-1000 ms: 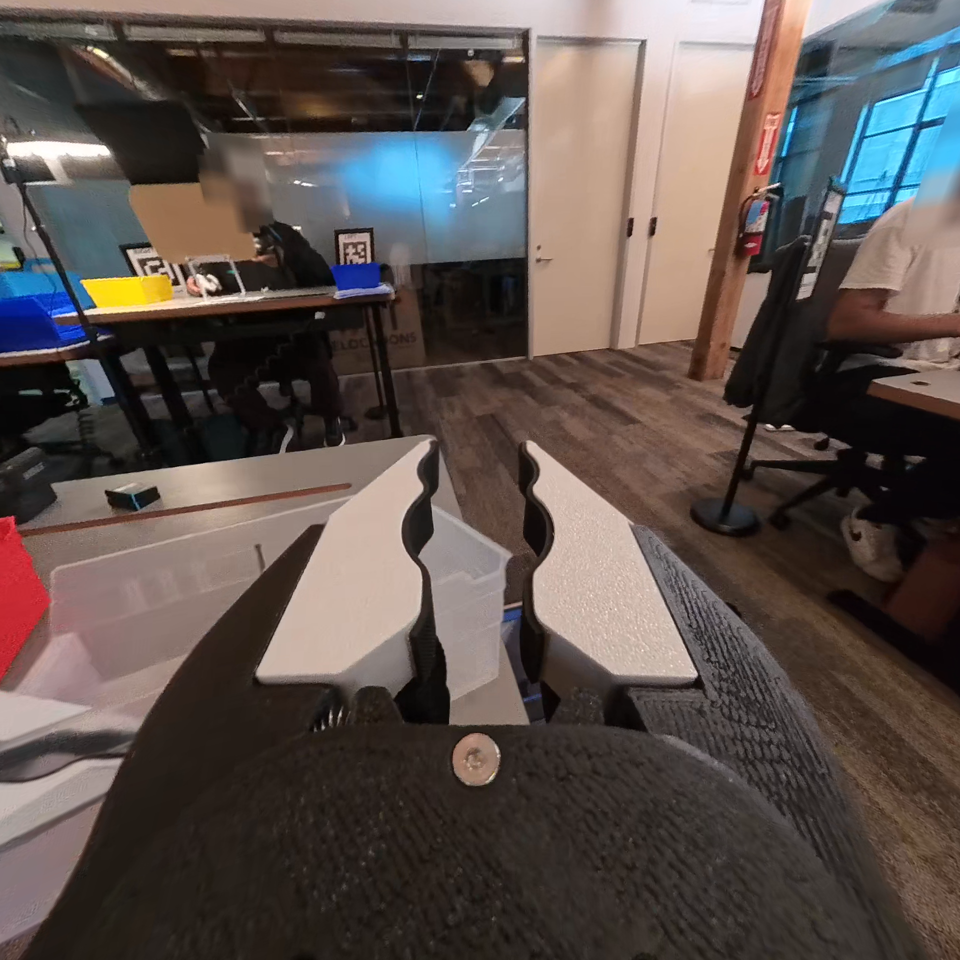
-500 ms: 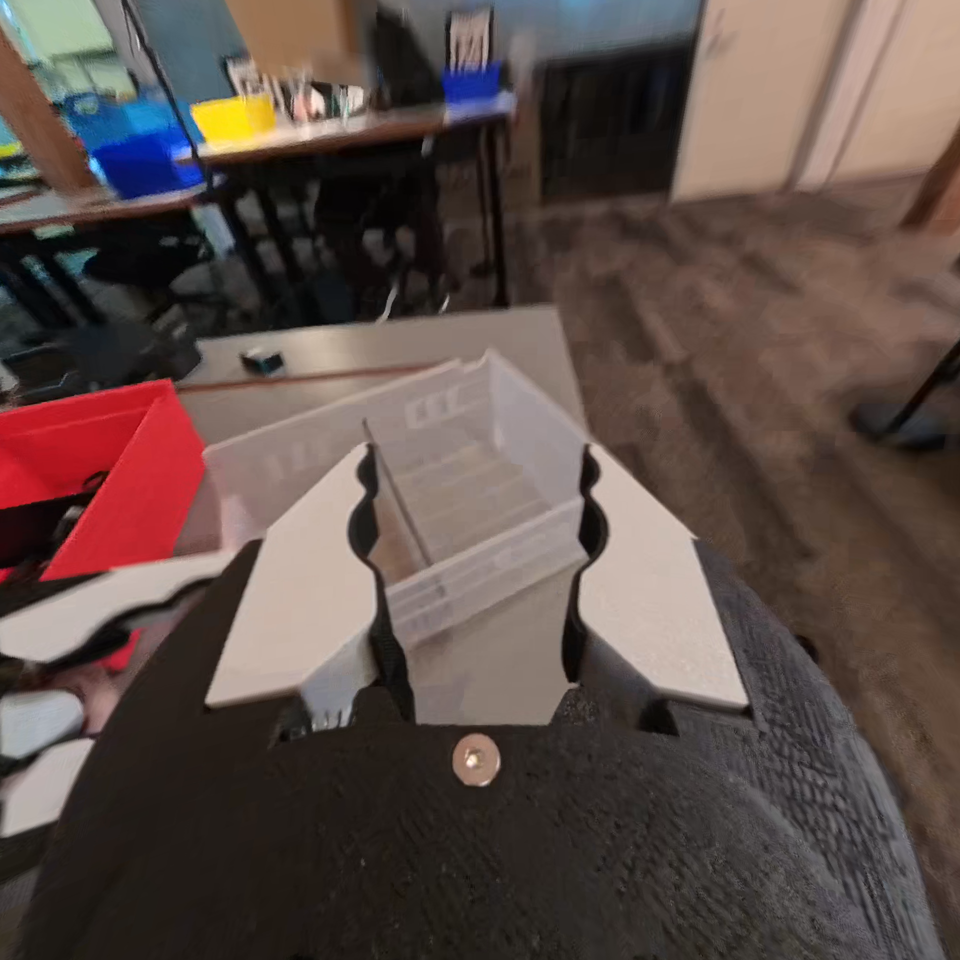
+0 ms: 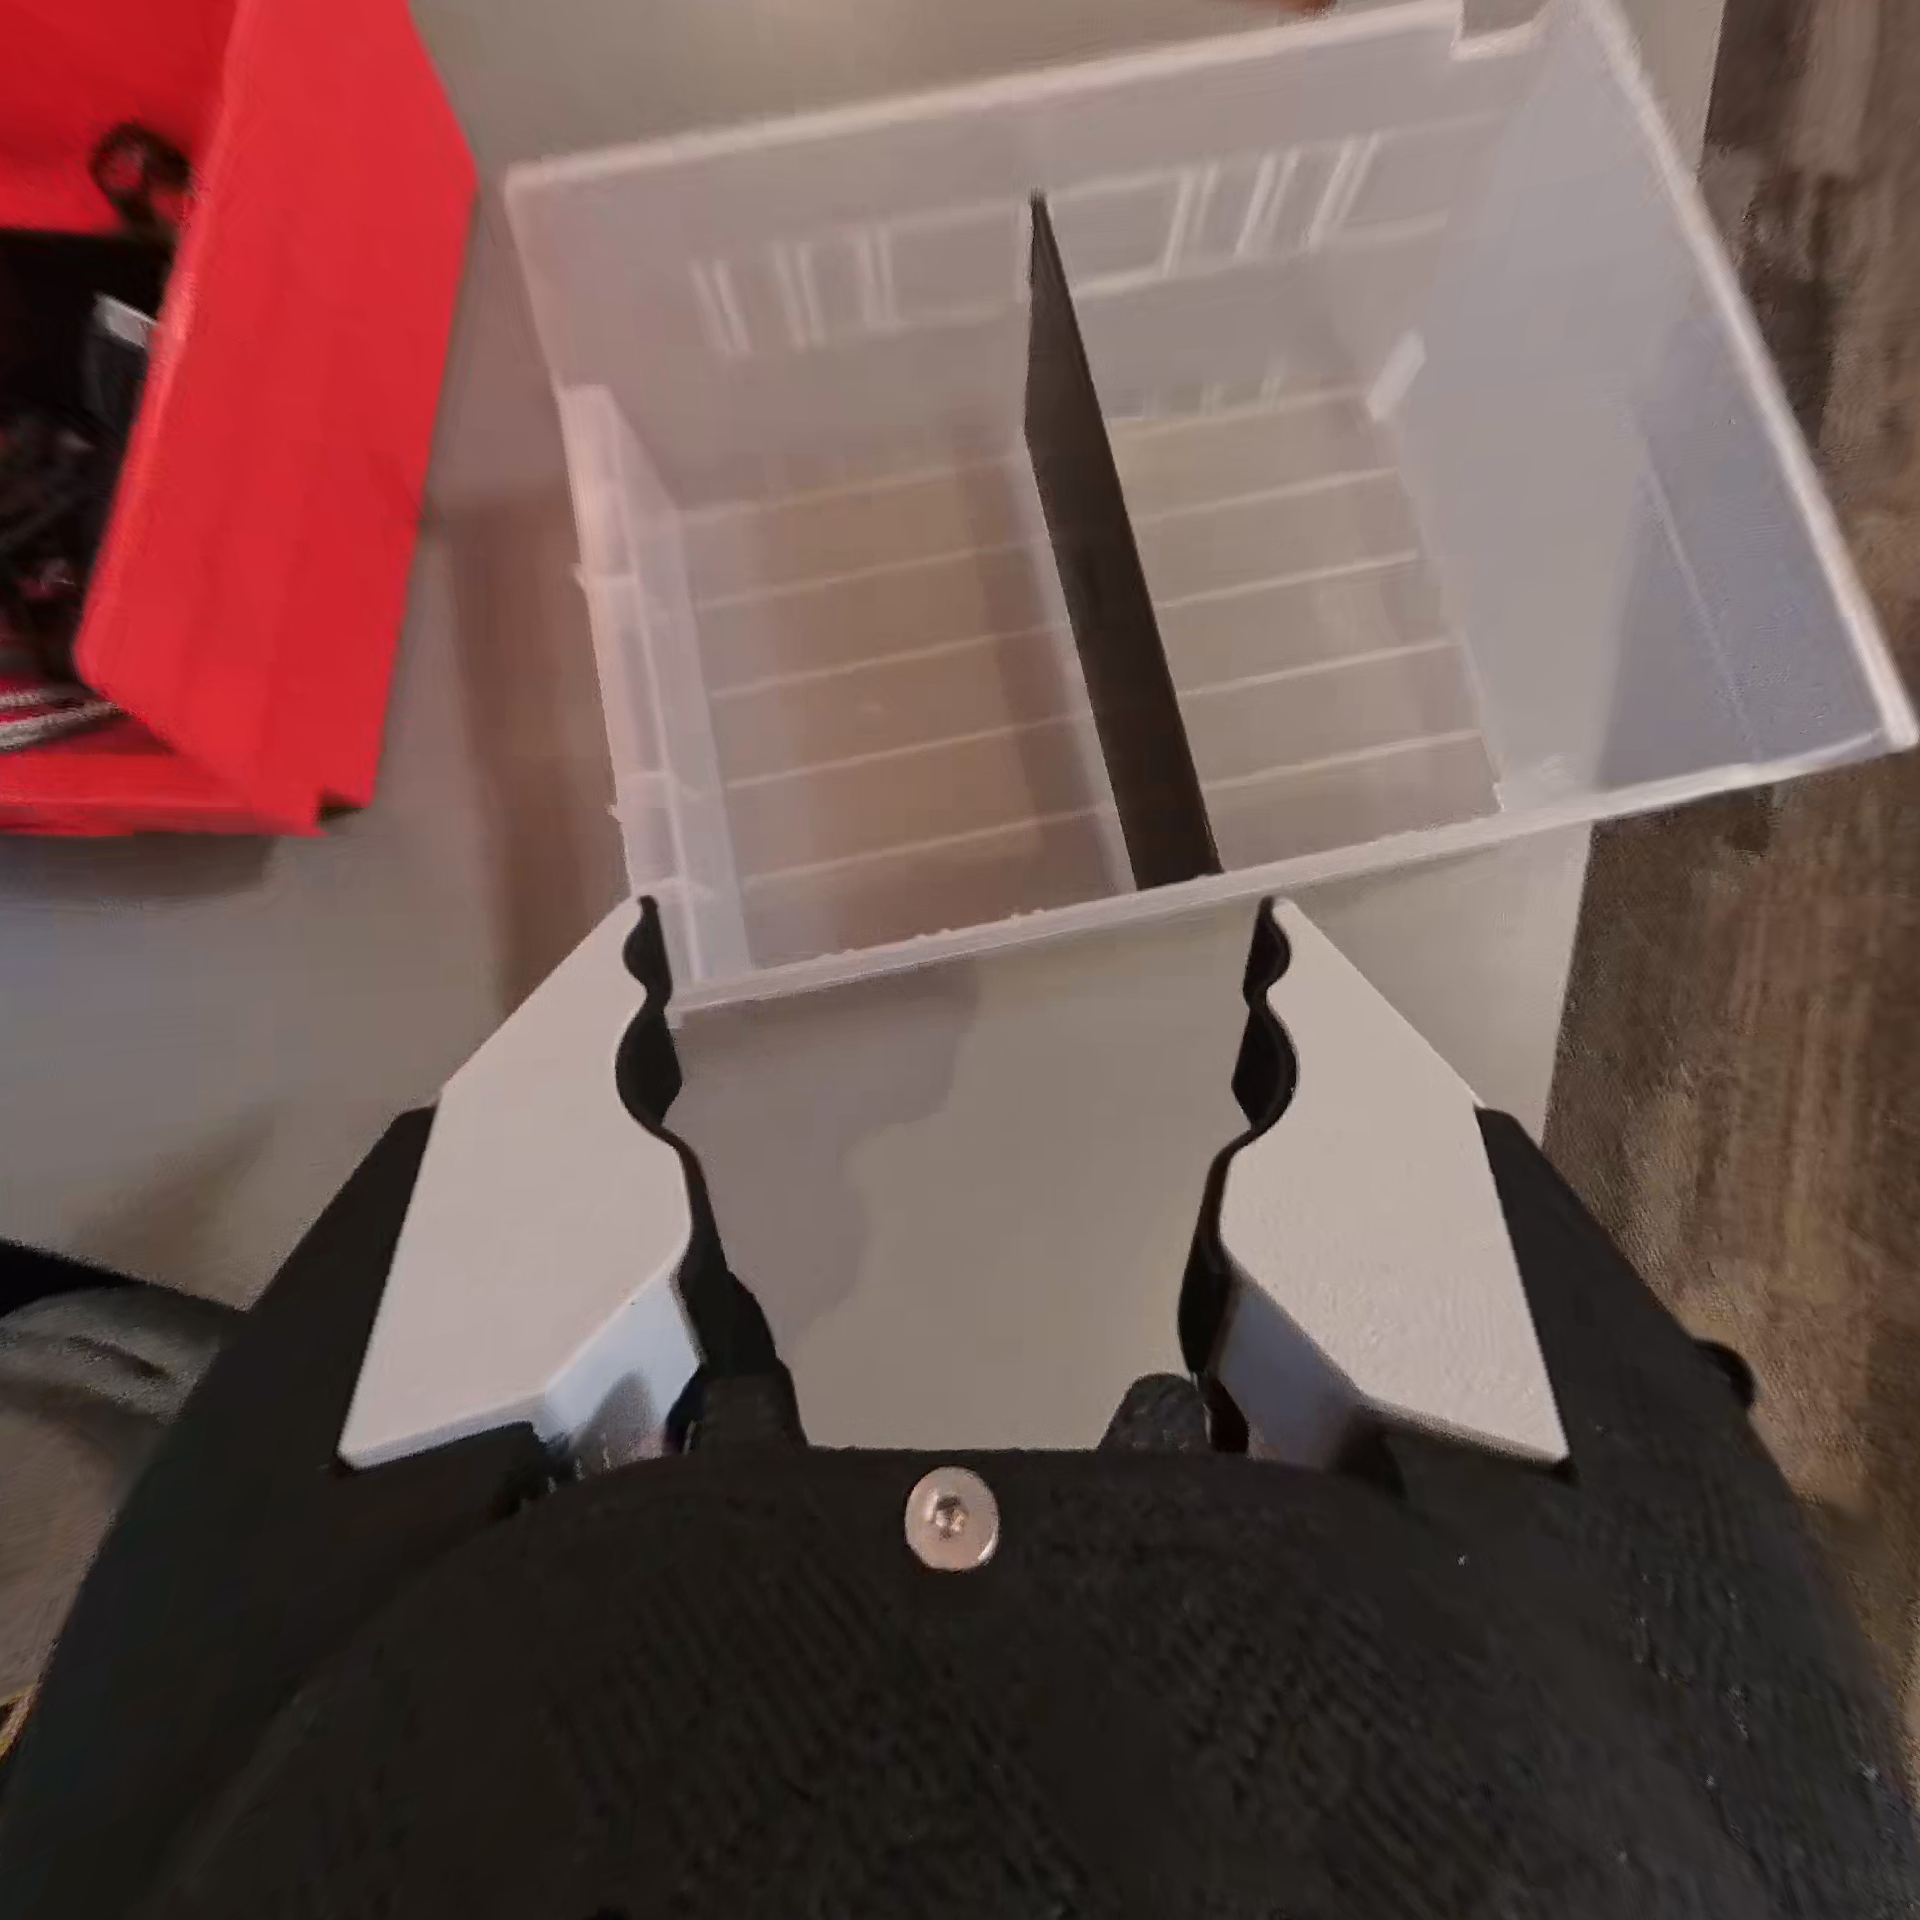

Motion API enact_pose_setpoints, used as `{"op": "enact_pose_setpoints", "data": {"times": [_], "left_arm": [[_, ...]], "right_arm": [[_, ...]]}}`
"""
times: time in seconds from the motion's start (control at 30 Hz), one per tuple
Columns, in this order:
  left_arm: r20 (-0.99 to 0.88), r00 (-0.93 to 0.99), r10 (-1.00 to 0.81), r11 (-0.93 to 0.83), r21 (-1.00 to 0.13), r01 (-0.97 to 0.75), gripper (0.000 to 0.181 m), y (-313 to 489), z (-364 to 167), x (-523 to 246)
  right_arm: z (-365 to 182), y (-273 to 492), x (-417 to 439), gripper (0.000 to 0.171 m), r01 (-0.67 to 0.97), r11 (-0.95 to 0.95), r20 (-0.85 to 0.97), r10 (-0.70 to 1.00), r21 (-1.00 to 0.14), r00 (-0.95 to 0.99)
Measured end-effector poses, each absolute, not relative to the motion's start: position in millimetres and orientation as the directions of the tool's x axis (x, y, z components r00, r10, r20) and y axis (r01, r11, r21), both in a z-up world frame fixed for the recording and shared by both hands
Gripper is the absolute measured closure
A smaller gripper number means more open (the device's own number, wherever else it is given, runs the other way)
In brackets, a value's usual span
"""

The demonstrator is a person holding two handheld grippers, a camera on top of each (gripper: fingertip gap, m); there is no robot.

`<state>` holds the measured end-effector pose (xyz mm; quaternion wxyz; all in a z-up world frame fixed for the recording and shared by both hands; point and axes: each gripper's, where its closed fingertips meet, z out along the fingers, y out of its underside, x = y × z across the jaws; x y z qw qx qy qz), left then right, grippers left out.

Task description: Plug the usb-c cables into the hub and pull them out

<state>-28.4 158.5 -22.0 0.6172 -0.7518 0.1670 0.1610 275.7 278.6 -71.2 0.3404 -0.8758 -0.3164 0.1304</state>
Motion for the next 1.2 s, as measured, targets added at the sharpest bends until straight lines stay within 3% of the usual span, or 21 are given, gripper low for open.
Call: {"op": "enact_pose_setpoints", "data": {"times": [0.2, 0.43, 0.6, 0.7, 0.77, 0.97, 1.2], "left_arm": [[-0.388, 0.921, 0.027, -0.404, -0.847, -0.345, 0.098, 145, -68, -81], [-0.400, 0.916, 0.028, -0.548, -0.773, -0.320, 0.092, 145, -102, -94], [-0.349, 0.937, 0.030, -0.597, -0.758, -0.263, 0.093, 144, -116, -102], [-0.364, 0.930, 0.048, -0.621, -0.740, -0.258, 0.100, 142, -121, -113], [-0.369, 0.928, 0.052, -0.623, -0.738, -0.259, 0.117, 141, -123, -118], [-0.445, 0.884, 0.142, -0.603, -0.747, -0.279, 0.158, 126, -113, -155], [-0.418, 0.888, 0.191, -0.601, -0.765, -0.231, 0.162, 95, -110, -194]], "right_arm": [[-98, 297, 264, 0.058, 0.473, -0.627, 0.030, 0.583, -0.618, 0.812], [-109, 292, 281, 0.076, 0.604, -0.608, 0.185, 0.610, -0.515, 0.771], [-105, 290, 313, 0.077, 0.598, -0.651, 0.256, 0.548, -0.467, 0.797], [-101, 287, 333, 0.077, 0.560, -0.690, 0.267, 0.494, -0.458, 0.828], [-104, 283, 338, 0.077, 0.537, -0.709, 0.216, 0.497, -0.458, 0.841], [-112, 272, 345, 0.098, 0.488, -0.748, 0.048, 0.526, -0.451, 0.849], [-117, 274, 394, 0.143, 0.428, -0.797, 0.084, 0.436, -0.427, 0.896]]}}
